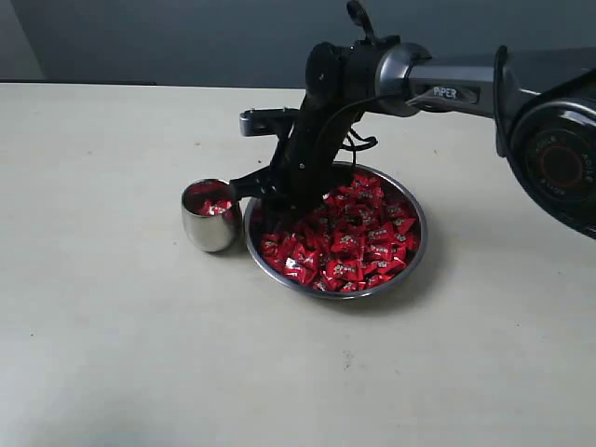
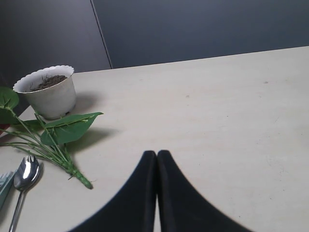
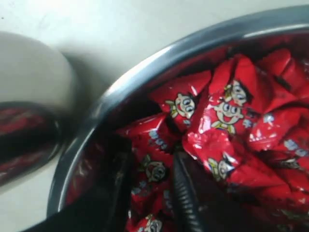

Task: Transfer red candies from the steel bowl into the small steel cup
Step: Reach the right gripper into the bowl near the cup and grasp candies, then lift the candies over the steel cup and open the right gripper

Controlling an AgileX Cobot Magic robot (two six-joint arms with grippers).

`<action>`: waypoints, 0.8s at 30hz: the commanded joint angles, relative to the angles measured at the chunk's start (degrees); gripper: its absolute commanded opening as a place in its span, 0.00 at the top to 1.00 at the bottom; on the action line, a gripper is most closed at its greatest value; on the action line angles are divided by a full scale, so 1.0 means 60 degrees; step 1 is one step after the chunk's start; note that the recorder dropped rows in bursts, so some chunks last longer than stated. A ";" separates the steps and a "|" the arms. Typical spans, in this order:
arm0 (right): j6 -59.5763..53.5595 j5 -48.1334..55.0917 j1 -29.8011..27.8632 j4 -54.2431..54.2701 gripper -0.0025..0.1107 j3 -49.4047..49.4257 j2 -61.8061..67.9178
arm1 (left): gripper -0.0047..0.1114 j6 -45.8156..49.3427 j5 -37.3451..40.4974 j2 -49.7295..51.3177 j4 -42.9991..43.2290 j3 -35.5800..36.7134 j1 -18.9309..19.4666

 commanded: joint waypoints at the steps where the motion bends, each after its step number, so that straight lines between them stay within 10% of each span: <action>1: 0.0014 0.0122 -0.0019 0.0269 0.73 -0.0023 0.0053 | 0.96 -0.0035 -0.0108 -0.0037 0.0036 0.0045 -0.0009; 6: 0.0014 0.0327 -0.0019 0.0178 0.98 -0.0023 0.0009 | 0.96 -0.0035 -0.0108 -0.0037 0.0036 0.0045 -0.0009; 24: 0.0059 0.0343 -0.0019 -0.0520 0.95 -0.0023 -0.1495 | 0.96 -0.0035 -0.0108 -0.0037 0.0036 0.0045 -0.0009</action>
